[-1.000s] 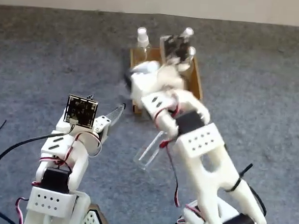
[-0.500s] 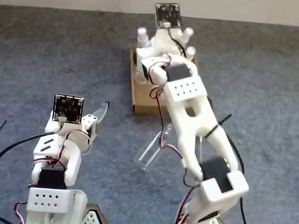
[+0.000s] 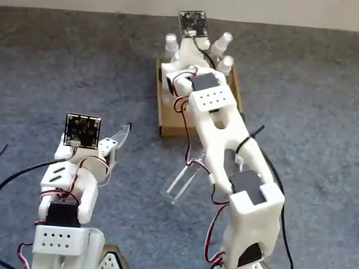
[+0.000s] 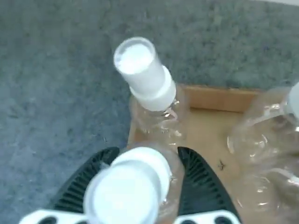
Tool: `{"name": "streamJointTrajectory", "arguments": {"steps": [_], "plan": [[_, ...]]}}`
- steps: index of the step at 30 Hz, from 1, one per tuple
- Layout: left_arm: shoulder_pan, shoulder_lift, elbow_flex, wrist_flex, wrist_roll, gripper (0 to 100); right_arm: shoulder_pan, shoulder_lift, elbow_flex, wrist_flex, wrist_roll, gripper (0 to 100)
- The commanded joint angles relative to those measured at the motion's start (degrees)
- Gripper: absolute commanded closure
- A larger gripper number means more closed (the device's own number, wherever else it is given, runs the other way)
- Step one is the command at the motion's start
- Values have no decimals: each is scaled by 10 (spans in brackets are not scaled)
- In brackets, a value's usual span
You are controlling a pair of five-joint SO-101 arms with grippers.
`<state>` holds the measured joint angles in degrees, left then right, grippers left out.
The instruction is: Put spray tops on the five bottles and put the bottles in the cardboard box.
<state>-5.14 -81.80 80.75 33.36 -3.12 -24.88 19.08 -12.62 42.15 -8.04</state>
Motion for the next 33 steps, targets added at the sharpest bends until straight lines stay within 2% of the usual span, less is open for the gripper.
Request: {"name": "streamJointTrajectory", "arguments": {"steps": [1,24,33], "plan": [[-7,-7,-2,-15,3,727,7,8,-36,0,9,995],[-7,-7,-2,-15,3,727,2,21,-36,20,9,986],[-7,-7,-2,-15,3,727,1,20,-37,51,8,826]]}}
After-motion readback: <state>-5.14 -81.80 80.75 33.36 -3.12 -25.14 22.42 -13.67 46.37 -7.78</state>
